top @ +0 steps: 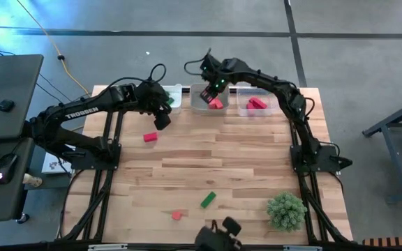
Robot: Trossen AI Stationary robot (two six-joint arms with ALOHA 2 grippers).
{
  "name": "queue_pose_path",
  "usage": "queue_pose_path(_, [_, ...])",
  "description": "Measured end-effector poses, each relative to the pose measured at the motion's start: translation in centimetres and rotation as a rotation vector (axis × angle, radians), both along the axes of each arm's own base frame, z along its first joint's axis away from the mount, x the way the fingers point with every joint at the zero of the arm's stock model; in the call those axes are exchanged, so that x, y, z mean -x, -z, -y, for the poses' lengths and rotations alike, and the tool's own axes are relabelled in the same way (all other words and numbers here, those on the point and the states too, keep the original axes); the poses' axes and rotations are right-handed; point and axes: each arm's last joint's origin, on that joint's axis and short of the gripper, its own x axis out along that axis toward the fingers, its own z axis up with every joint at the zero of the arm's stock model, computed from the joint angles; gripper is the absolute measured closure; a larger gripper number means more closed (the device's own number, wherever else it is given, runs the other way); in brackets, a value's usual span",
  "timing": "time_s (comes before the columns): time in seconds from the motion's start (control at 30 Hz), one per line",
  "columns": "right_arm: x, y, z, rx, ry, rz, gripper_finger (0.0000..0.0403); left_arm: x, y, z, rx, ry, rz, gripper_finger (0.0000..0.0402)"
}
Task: Sort & place blocks by color
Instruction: Put the orange wooden block into the gray bin
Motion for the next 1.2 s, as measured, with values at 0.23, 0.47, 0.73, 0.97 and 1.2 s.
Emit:
queue_pose_path(0.23, [1.7, 0.0, 2.5, -0.016, 0.013, 0.008, 0.0295, -0.1, -0.1, -0.1, -0.001, -0.014, 0.022, 0.0200])
queue_pose_path(0.47, [1.8, 2.2, 3.1, -0.085, 0.013, -0.058, 0.0295, -0.1, -0.1, -0.1, -0.001, -0.014, 0.022, 0.0200])
queue_pose_path(0.73, [1.6, 3.5, 3.0, -0.104, 0.022, -0.111, 0.0295, -0.1, -0.1, -0.1, 0.008, -0.033, 0.032, 0.0200])
queue_pose_path(0.97, [1.6, 5.2, 3.1, -0.162, 0.032, -0.164, 0.0295, -0.1, -0.1, -0.1, 0.008, -0.034, 0.032, 0.0200])
queue_pose_path(1.2, [1.5, 6.5, 3.0, -0.198, 0.037, -0.205, 0.0295, -0.1, -0.1, -0.1, 0.008, -0.034, 0.031, 0.0200])
